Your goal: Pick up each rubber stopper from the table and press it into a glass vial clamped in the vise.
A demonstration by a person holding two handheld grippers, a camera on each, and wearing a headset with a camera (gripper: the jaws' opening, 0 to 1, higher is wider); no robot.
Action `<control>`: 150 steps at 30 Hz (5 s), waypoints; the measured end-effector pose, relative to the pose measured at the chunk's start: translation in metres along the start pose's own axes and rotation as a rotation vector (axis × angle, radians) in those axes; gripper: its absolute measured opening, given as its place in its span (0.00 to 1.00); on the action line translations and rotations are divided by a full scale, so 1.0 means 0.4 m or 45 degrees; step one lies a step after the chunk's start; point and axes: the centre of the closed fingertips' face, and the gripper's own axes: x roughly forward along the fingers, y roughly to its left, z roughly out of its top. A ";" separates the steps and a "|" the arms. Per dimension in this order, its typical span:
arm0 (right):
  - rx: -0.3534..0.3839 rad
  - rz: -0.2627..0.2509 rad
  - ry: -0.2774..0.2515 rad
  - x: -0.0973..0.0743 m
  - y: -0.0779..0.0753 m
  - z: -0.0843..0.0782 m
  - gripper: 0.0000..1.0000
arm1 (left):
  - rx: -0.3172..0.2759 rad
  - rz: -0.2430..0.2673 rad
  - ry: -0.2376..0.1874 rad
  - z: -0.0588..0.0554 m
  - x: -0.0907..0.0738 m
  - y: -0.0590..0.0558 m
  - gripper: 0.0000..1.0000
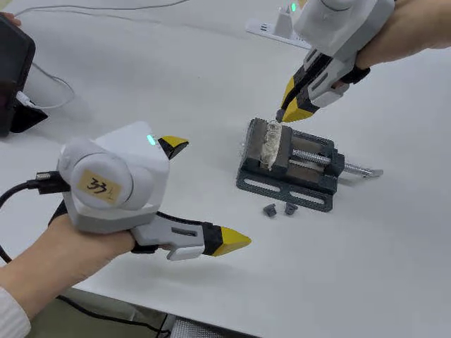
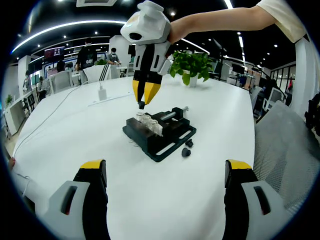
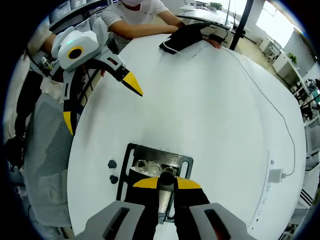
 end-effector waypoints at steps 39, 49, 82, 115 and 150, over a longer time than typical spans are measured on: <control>0.156 -0.007 0.004 0.039 -0.020 -0.002 0.04 | -0.051 -0.011 0.000 -0.014 0.012 -0.001 0.96; 0.096 0.018 -0.114 0.035 -0.015 -0.004 0.04 | -0.048 -0.017 0.002 -0.014 0.013 -0.006 0.95; 0.497 -0.006 -0.159 0.037 -0.006 -0.013 0.03 | -0.050 -0.040 -0.002 -0.010 0.026 -0.019 0.95; 0.349 0.062 0.060 0.044 -0.030 -0.013 0.06 | -0.063 -0.054 0.002 -0.015 0.032 -0.026 0.94; 0.351 0.030 -0.119 0.023 -0.008 0.002 0.00 | -0.072 -0.052 0.013 -0.026 0.029 -0.025 0.94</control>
